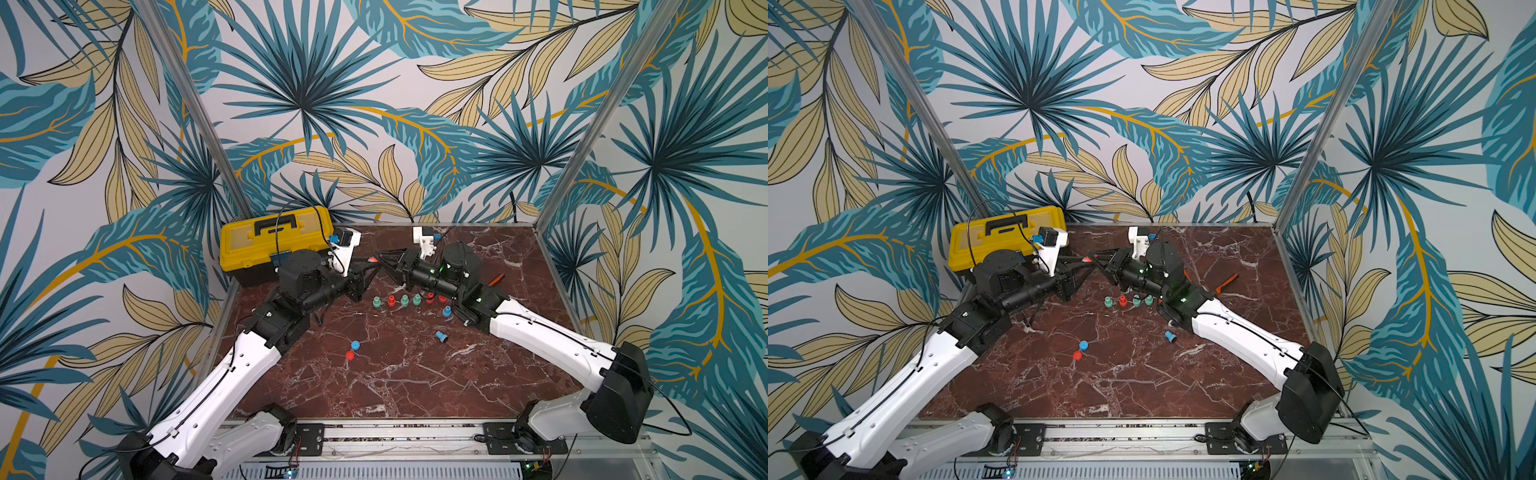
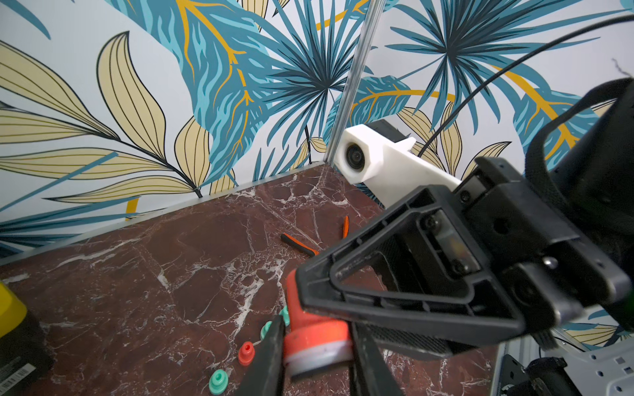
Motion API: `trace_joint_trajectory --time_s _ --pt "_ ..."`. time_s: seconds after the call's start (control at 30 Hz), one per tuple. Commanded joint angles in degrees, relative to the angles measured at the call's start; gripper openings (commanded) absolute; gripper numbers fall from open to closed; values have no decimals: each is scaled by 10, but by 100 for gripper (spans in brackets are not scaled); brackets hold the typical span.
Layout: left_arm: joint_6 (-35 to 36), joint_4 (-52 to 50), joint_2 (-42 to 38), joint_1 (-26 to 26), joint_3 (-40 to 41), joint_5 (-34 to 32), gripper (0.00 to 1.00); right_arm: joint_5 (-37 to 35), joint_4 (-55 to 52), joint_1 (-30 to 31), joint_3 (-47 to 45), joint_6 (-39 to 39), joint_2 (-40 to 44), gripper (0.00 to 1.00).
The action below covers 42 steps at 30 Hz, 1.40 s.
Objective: Close the stamp cap
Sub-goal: Pick up the stamp from the center of the board.
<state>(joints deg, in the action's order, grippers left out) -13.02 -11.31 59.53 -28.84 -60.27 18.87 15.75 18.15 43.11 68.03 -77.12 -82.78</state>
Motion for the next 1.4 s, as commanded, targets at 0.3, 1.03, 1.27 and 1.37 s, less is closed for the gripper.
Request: trace_joint_trajectory --time_s 0.3,1.03,1.27,1.37 --pt "54 16 -24 -8 11 82 19 139 -111 -37 19 128 27 35" --pt "221 16 -132 -27 85 264 5 429 -214 -44 -3 195 115 34" --pt "211 16 -127 -30 82 275 5 430 -246 -41 1 213 104 34" --pt "216 16 -122 -31 82 283 5 429 -251 -40 8 212 93 32"
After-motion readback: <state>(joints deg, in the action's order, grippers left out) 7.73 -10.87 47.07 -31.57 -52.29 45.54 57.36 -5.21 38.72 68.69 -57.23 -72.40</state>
